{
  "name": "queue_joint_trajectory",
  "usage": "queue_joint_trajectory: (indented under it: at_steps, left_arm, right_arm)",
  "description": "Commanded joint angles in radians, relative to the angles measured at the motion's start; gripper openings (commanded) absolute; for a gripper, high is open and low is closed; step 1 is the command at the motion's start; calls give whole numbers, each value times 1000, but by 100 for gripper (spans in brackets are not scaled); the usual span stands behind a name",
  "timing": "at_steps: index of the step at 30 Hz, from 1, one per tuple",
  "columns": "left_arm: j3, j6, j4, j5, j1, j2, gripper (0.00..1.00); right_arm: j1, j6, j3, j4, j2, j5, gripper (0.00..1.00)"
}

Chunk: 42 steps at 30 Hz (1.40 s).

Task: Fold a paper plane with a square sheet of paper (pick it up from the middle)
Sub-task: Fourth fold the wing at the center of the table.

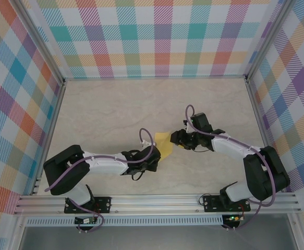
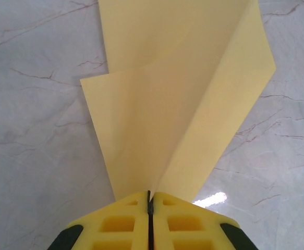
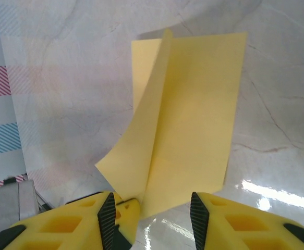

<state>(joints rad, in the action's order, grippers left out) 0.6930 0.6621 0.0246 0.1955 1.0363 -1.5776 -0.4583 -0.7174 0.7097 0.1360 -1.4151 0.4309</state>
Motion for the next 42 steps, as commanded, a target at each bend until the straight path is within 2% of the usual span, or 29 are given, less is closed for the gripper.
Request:
queue_joint_trajectory:
  at_steps: [1,8,16,22,35,42]
  left_arm:
    - [-28,-3,-91,-125,-31,11,8]
    - [-57,13,-164,-248,-93,-11,8]
    - [-105,70,-242,-338,-147,-26,8]
    - [-128,116,-278,-380,-176,-36,8]
    - [-164,173,-331,-490,-238,-57,8]
    - [-174,220,-367,-542,-267,-87,8]
  right_arm:
    - [4,-3,-34,-30,16,32,43]
    - [-22,-23,-50,-85,3,76,37]
    - [-70,-57,-56,-173,-43,107,17]
    - [-92,-101,-53,-267,-108,152,10]
    - [-114,-149,10,-372,-244,196,9]
    - [-117,-157,40,-367,-276,185,10]
